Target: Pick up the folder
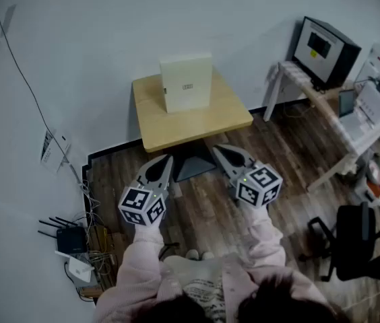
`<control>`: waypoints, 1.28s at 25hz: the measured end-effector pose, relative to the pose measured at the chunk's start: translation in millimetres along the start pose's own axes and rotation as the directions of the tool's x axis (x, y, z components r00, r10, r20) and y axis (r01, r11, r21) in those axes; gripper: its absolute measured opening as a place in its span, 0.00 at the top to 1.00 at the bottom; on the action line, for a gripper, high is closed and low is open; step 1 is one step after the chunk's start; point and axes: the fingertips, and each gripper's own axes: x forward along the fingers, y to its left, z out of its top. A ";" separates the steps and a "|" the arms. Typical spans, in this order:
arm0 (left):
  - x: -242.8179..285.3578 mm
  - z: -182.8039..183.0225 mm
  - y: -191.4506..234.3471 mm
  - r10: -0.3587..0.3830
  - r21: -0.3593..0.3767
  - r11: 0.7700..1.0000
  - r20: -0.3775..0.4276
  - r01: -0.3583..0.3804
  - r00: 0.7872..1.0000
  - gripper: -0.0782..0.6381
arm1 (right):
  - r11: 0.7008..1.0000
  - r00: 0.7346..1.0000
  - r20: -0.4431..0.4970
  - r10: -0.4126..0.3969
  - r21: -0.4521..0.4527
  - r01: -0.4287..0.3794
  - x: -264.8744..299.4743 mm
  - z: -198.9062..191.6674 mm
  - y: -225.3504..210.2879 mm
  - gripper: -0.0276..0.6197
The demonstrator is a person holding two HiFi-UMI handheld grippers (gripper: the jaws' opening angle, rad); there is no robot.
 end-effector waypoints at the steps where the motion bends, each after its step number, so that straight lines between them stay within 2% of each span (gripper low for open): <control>1: 0.5 -0.5 -0.4 0.000 0.000 1.000 -0.002 0.000 1.000 0.90 | 1.000 1.000 -0.001 0.001 -0.002 -0.001 -0.3 -0.5 -0.4 0.97; 16: 11.5 -3.2 1.5 -0.005 -0.015 1.000 -0.002 0.005 1.000 0.90 | 1.000 1.000 -0.001 0.010 0.013 -0.010 5.4 -1.9 -9.1 0.97; 22: 24.4 -7.3 1.4 0.002 -0.024 1.000 -0.006 -0.003 1.000 0.90 | 1.000 1.000 0.001 0.014 0.019 -0.014 7.1 -2.7 -24.7 0.97; 32: 46.4 -21.5 -4.8 0.039 -0.047 0.998 -0.014 -0.040 0.999 0.90 | 0.996 0.998 -0.007 0.065 0.057 -0.065 9.0 -8.4 -54.4 0.97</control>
